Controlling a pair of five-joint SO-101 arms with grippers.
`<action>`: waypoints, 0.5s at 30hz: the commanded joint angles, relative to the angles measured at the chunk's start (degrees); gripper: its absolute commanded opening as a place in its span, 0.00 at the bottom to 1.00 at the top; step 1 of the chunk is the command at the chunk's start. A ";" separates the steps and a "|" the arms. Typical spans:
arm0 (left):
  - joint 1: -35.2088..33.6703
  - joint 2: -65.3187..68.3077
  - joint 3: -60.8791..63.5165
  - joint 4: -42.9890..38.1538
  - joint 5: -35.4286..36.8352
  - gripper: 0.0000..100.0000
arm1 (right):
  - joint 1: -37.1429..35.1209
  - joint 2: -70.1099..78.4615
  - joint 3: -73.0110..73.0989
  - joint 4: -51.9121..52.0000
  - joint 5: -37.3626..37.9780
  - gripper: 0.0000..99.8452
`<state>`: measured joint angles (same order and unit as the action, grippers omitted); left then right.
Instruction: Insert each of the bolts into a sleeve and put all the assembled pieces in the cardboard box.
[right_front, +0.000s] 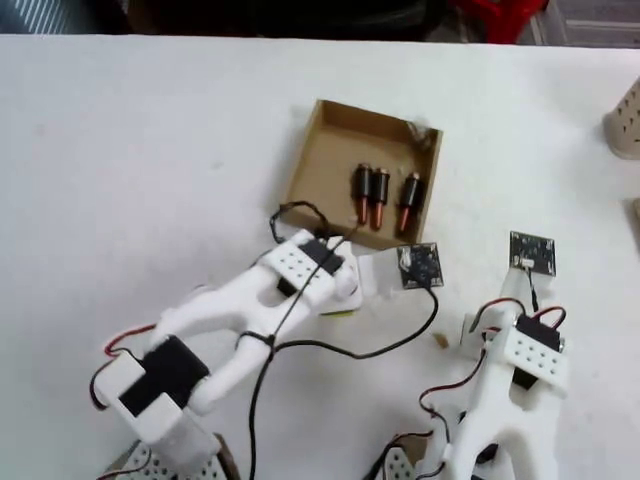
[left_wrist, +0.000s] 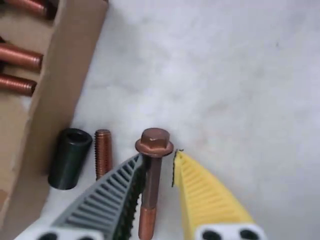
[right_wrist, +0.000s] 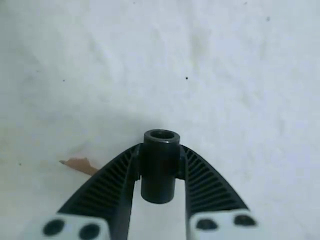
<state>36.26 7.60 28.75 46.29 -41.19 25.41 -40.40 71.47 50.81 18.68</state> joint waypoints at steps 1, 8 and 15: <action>-0.31 -0.22 -2.73 2.29 -0.70 0.12 | 0.04 -1.45 -0.53 -0.84 0.79 0.02; -3.30 1.54 -3.08 2.37 -0.53 0.12 | 0.04 -1.45 -0.53 -0.84 0.79 0.02; -3.12 9.89 -14.42 7.56 4.31 0.12 | 0.04 -1.45 -0.53 -0.84 0.79 0.02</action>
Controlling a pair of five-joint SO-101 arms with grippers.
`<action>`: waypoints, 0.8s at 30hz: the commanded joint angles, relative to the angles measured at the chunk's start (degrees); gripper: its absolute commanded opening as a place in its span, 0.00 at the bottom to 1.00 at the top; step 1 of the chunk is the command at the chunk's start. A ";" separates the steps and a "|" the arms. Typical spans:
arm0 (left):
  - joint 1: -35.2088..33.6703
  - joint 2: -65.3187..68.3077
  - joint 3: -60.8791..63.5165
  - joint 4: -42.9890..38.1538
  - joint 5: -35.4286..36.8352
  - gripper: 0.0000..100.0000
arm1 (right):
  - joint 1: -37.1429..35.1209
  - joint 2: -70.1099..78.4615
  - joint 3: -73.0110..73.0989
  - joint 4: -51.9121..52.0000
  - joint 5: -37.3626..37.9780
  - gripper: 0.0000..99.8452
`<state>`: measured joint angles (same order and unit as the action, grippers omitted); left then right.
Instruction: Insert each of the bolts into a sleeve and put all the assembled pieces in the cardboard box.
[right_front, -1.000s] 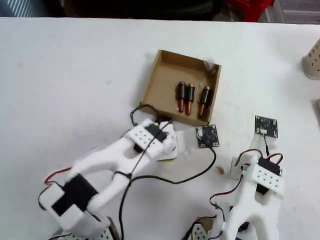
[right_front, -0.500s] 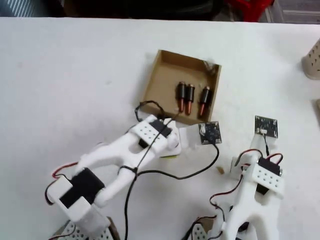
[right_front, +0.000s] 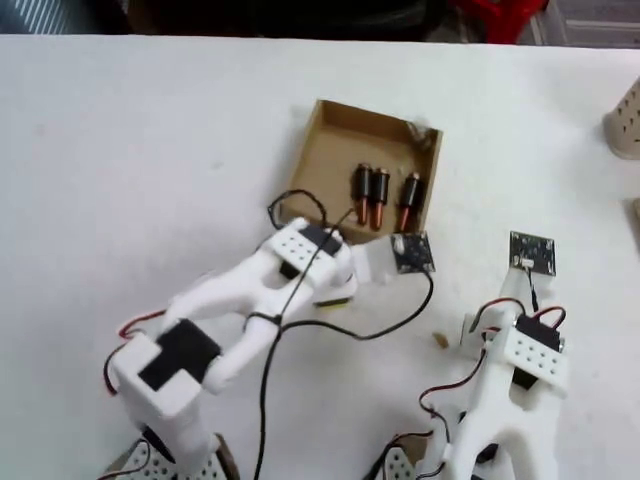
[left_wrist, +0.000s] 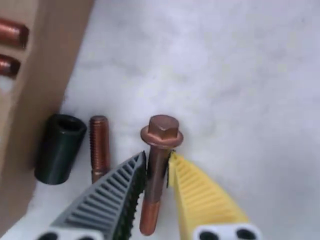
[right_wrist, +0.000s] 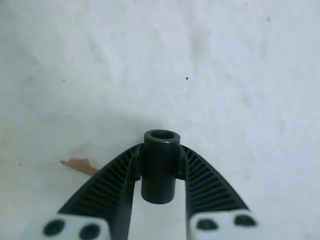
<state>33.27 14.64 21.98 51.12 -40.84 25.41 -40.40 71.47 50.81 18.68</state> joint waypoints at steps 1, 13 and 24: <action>-0.04 3.82 -8.88 3.25 4.75 0.12 | 0.04 -1.45 -0.53 -0.84 0.79 0.02; 1.19 5.93 -11.34 4.48 5.45 0.12 | 0.04 -1.45 -0.53 -0.84 0.79 0.02; 0.92 6.02 -10.81 3.60 5.63 0.02 | -0.04 -1.19 -0.53 -0.84 0.79 0.02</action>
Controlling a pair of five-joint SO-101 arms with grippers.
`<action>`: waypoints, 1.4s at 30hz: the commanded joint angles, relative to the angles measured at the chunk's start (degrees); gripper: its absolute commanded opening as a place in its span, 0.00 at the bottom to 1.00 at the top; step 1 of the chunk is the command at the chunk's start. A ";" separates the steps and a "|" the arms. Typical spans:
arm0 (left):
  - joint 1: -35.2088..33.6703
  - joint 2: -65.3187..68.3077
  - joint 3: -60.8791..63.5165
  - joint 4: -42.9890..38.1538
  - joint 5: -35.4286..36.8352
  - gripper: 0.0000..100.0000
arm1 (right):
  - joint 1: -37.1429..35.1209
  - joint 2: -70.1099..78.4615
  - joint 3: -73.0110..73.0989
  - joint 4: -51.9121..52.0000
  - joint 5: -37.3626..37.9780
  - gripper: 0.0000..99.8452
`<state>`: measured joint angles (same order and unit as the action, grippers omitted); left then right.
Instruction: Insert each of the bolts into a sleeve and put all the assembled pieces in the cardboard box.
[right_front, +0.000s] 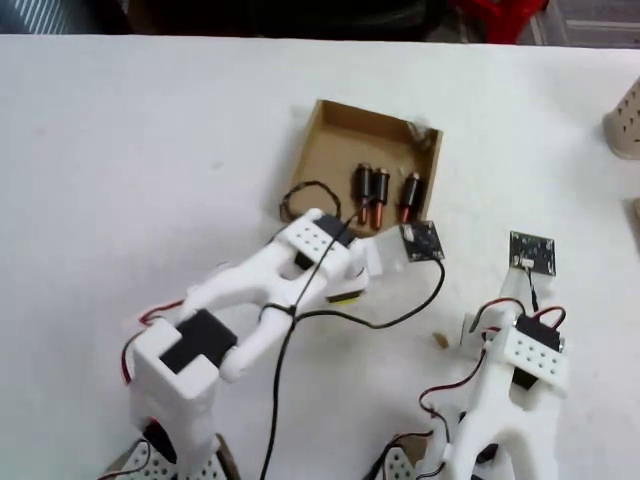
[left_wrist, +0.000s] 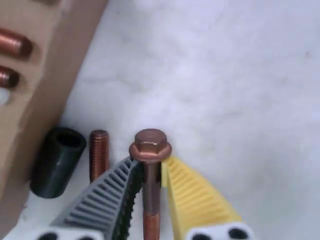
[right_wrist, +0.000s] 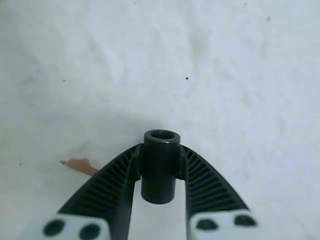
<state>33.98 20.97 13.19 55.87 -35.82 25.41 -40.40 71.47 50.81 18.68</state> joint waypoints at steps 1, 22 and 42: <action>0.13 -0.48 -2.02 -1.14 0.97 0.02 | -0.04 -1.10 -0.53 -0.84 0.70 0.02; -13.41 -20.97 2.90 2.02 27.87 0.02 | -0.04 -0.92 -0.44 -1.63 0.26 0.02; -43.21 -49.98 48.18 -34.37 35.25 0.02 | -14.11 -1.45 -2.02 -1.63 0.26 0.02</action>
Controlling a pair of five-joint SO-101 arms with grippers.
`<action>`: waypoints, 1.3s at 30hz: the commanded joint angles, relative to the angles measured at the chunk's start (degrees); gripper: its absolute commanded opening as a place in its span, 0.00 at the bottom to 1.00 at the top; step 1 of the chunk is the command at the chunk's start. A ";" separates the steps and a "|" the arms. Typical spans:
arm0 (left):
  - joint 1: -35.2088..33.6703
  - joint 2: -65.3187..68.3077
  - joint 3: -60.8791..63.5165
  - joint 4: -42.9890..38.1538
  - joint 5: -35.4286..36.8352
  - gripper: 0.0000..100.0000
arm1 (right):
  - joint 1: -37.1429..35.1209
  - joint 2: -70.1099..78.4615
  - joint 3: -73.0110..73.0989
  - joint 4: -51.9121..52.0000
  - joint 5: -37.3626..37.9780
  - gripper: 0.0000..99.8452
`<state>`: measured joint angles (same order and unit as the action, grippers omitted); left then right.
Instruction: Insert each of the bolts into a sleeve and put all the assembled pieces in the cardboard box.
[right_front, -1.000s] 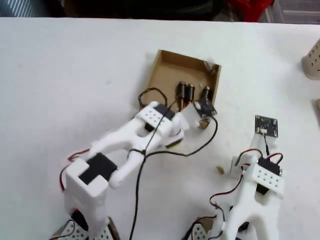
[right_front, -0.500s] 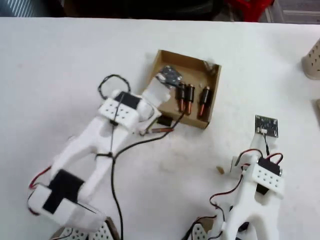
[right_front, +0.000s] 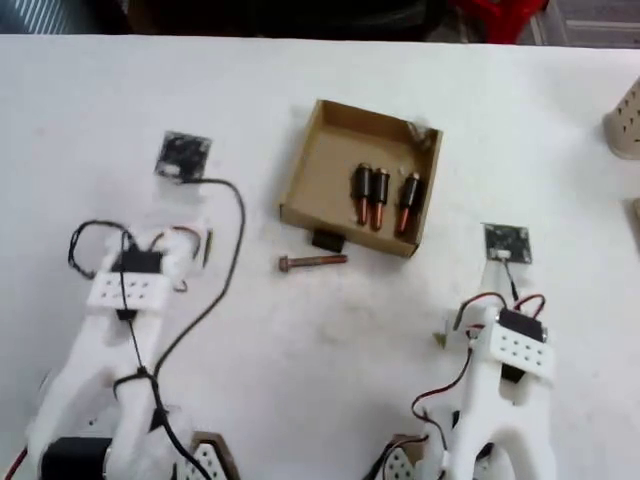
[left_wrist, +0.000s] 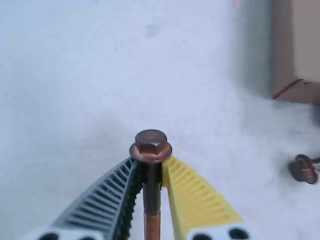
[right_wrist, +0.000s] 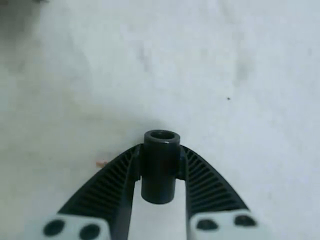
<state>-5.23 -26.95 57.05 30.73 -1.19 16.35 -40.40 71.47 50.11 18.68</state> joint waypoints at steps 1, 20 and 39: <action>-4.70 -1.54 5.98 -12.04 0.62 0.02 | -7.34 -1.45 -2.90 -0.92 0.18 0.02; -5.32 2.95 13.27 -29.63 1.05 0.02 | -41.71 -0.84 -12.40 -25.98 -13.45 0.02; -5.32 2.68 14.15 -29.80 0.79 0.02 | -46.99 7.25 3.34 -79.34 -13.89 0.02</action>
<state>-10.15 -23.78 71.03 2.95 -0.66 -30.42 -37.14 75.69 -21.10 5.23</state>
